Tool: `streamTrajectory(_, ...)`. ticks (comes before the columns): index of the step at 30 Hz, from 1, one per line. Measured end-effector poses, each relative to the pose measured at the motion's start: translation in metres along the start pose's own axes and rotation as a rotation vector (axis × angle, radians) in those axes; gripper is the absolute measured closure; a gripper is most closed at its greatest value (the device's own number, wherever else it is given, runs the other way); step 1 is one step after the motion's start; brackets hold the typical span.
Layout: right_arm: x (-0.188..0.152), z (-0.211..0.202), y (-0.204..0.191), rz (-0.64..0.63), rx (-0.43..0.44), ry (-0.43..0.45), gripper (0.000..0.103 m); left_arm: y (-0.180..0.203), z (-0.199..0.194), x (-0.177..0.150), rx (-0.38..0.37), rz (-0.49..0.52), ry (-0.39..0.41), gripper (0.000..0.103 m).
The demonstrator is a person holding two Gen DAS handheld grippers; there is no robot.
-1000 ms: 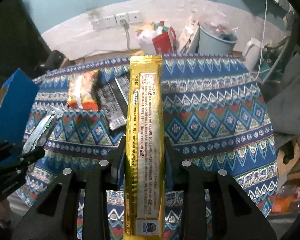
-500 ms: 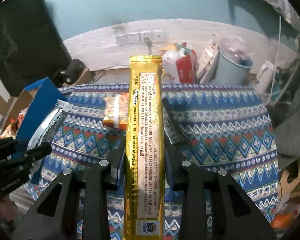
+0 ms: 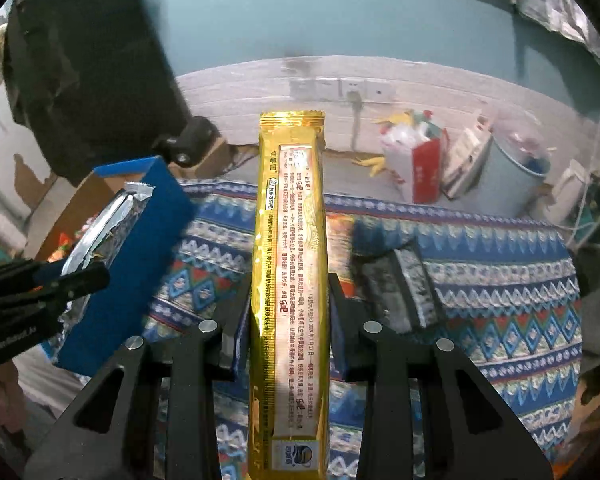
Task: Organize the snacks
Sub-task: 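Lift both bars upright and carry them over the cardboard box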
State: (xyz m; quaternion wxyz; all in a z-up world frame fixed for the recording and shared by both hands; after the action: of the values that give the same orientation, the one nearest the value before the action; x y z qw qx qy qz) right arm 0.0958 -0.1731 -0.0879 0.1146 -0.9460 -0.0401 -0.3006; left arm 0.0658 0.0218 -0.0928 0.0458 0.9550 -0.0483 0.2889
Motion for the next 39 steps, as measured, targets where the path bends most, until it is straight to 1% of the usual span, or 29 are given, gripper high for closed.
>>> streamTrajectory(8, 0.011, 0.017, -0.045, -0.048, 0.052, -0.017, 0.072, -0.049, -0.007, -0.003, 0.047, -0.084, 0.014, 0.076)
streamTrajectory(14, 0.014, 0.028, -0.079, -0.085, 0.081, -0.025, 0.071, -0.071, 0.007, -0.01, 0.068, -0.126, -0.023, 0.076)
streamTrajectory(19, 0.014, 0.035, -0.101, -0.102, 0.103, -0.038, 0.071, -0.09, 0.016, -0.018, 0.073, -0.174, -0.042, 0.076)
streamTrajectory(22, 0.015, 0.039, -0.115, -0.115, 0.116, -0.042, 0.071, -0.097, 0.023, -0.02, 0.062, -0.19, -0.061, 0.076)
streamTrajectory(25, 0.016, 0.044, -0.128, -0.13, 0.131, -0.05, 0.071, -0.104, 0.023, -0.023, 0.083, -0.201, -0.065, 0.076)
streamTrajectory(26, 0.017, 0.045, -0.134, -0.133, 0.135, -0.053, 0.071, -0.105, 0.022, -0.024, 0.084, -0.202, -0.063, 0.076)
streamTrajectory(28, 0.017, 0.048, -0.142, -0.141, 0.146, -0.057, 0.071, -0.107, 0.017, -0.024, 0.075, -0.202, -0.053, 0.072)
streamTrajectory(30, 0.017, 0.049, -0.152, -0.146, 0.156, -0.059, 0.071, -0.11, 0.012, -0.024, 0.083, -0.208, -0.041, 0.065)
streamTrajectory(32, 0.018, 0.05, -0.161, -0.15, 0.168, -0.062, 0.071, -0.116, 0.005, -0.026, 0.093, -0.215, -0.029, 0.064)
streamTrajectory(35, 0.018, 0.053, -0.175, -0.161, 0.186, -0.068, 0.071, -0.125, -0.006, -0.028, 0.087, -0.241, -0.015, 0.064)
streamTrajectory(39, 0.019, 0.058, -0.192, -0.17, 0.21, -0.081, 0.071, -0.137, -0.02, -0.032, 0.093, -0.257, 0.01, 0.06)
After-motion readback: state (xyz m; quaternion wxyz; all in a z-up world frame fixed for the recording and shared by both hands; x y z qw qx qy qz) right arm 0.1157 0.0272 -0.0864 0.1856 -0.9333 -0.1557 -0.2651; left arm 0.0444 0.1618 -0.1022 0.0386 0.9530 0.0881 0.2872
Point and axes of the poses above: each gripper's, at about its wrist camera, not at the fingertips, and z roughly the way its jaws point, y to its right, x to its top, the point moved 2 cm from there along z, roughly the way its jaws point, and after that the axes turned 7 degrees about z, right-handed, at the moved point
